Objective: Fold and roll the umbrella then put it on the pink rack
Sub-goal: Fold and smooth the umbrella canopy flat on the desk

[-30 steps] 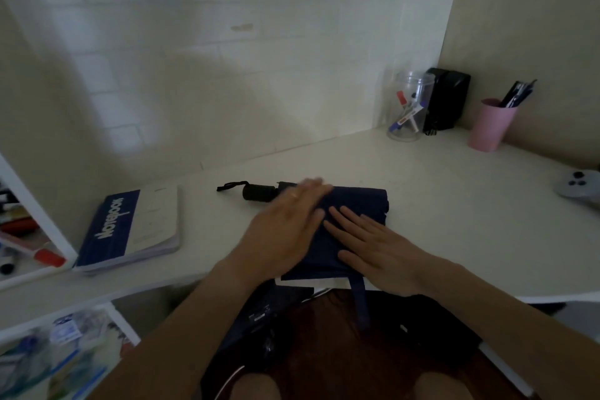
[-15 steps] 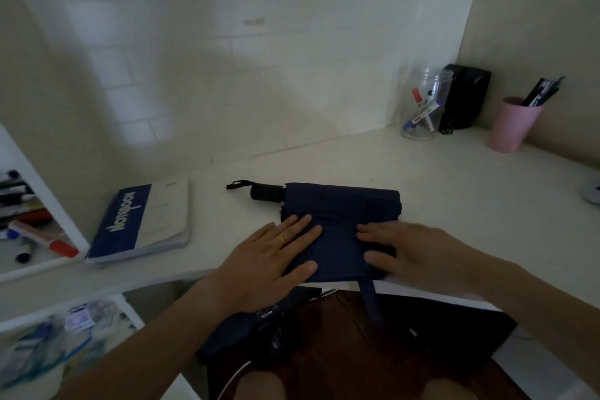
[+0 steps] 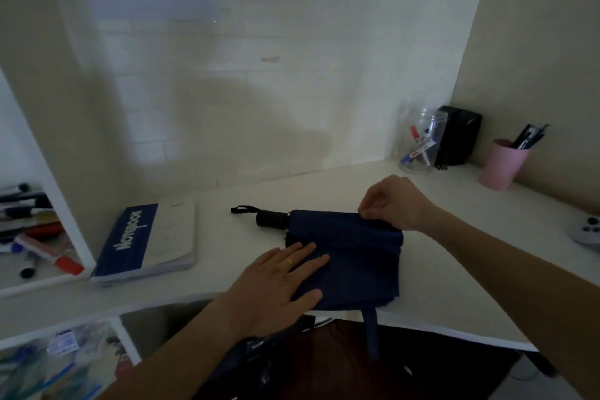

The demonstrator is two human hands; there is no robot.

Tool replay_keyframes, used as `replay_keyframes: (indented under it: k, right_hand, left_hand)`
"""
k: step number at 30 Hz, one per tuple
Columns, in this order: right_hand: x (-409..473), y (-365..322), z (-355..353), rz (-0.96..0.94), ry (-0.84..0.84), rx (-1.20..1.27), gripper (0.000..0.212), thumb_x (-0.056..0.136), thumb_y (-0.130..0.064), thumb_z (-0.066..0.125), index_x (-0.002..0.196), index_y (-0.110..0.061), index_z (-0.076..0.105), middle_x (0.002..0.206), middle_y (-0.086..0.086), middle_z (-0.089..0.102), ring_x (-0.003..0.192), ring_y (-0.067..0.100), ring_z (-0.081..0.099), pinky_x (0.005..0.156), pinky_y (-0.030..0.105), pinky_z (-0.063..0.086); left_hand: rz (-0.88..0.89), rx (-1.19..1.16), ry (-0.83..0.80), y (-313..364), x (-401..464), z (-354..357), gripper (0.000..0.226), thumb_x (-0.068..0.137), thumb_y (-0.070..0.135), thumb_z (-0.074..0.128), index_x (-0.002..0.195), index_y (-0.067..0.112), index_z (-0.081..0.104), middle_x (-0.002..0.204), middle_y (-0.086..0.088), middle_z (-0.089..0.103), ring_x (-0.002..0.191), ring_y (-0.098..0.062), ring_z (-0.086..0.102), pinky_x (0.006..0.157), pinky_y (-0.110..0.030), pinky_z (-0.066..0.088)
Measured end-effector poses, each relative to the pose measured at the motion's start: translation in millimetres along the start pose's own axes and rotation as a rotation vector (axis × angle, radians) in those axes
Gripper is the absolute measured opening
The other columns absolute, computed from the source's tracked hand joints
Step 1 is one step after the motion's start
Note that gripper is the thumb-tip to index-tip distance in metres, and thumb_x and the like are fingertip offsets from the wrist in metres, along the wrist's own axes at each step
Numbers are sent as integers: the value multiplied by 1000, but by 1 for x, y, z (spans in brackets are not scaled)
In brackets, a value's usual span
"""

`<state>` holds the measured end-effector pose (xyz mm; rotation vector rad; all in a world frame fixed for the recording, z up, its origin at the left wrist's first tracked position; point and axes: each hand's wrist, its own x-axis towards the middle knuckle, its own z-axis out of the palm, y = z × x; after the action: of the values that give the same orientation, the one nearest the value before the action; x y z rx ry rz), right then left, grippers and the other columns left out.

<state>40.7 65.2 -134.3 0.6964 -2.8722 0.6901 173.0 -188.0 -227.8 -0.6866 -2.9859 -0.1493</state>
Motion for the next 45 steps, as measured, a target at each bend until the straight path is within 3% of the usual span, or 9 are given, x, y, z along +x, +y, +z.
replay_keyframes:
  k: [7,13,18,22,25,29,33,39,45]
  right_hand:
    - [-20,3,12,-85,115,217,11,88,-15,71,85,-25,73,91,-8,75,89,9,69,85,23,55]
    - [-38,-18,19,-324,139,-130,28,98,-28,55,127,-27,58,126,-6,63,115,15,58,99,33,46]
    - [-75,-11,72,-293,-291,-391,69,102,-57,15,160,-24,-3,166,-9,-15,151,5,-18,124,27,-7]
    - [-79,-7,78,-285,-353,-376,89,81,-68,-11,158,-25,-9,162,-11,-27,148,3,-27,124,29,-12]
    - [-81,-8,76,-289,-343,-361,89,81,-68,-12,158,-24,-10,162,-10,-25,148,4,-26,123,28,-13]
    - [-88,-10,71,-281,-358,-351,77,88,-64,-6,154,-24,-17,160,-12,-26,147,0,-26,124,28,-11]
    - [-102,-2,58,-239,-438,-318,69,100,-59,15,158,-28,-8,162,-18,-18,148,-5,-18,125,27,-4]
    - [-37,-15,5,-179,-27,-198,36,96,-46,57,125,-28,65,117,-7,68,108,15,61,93,30,47]
    - [15,16,2,154,-487,166,38,91,-49,64,107,-17,77,109,-1,76,102,19,70,97,33,54]
  left_hand:
    - [-3,33,-25,5,3,-7,55,102,63,18,155,56,2,170,8,-2,156,-12,0,126,-35,6]
    - [-18,39,-80,7,4,-11,56,102,63,17,155,56,1,170,9,-6,156,-11,-5,126,-38,3]
    - [-14,17,-105,7,5,-15,56,101,65,21,154,56,7,170,11,-2,155,-9,-1,126,-37,4]
    - [-43,-132,-10,6,20,-31,46,105,53,33,149,45,39,157,10,41,140,-11,41,116,-28,28]
    - [-1,31,262,15,37,-28,47,107,42,35,148,23,47,150,0,53,135,-15,47,114,-25,33]
    - [53,27,33,19,29,2,65,108,51,20,161,23,-4,168,10,-14,154,-3,-11,126,-25,0]
    - [24,15,-29,4,14,6,62,106,57,12,160,34,-5,167,16,-14,152,1,-15,127,-30,0]
    - [38,45,-47,6,14,-2,61,105,58,12,160,37,-4,168,14,-11,154,-3,-11,127,-33,4]
    - [76,92,10,7,13,2,52,104,57,7,154,55,-7,170,8,-6,156,-11,-4,127,-37,5]
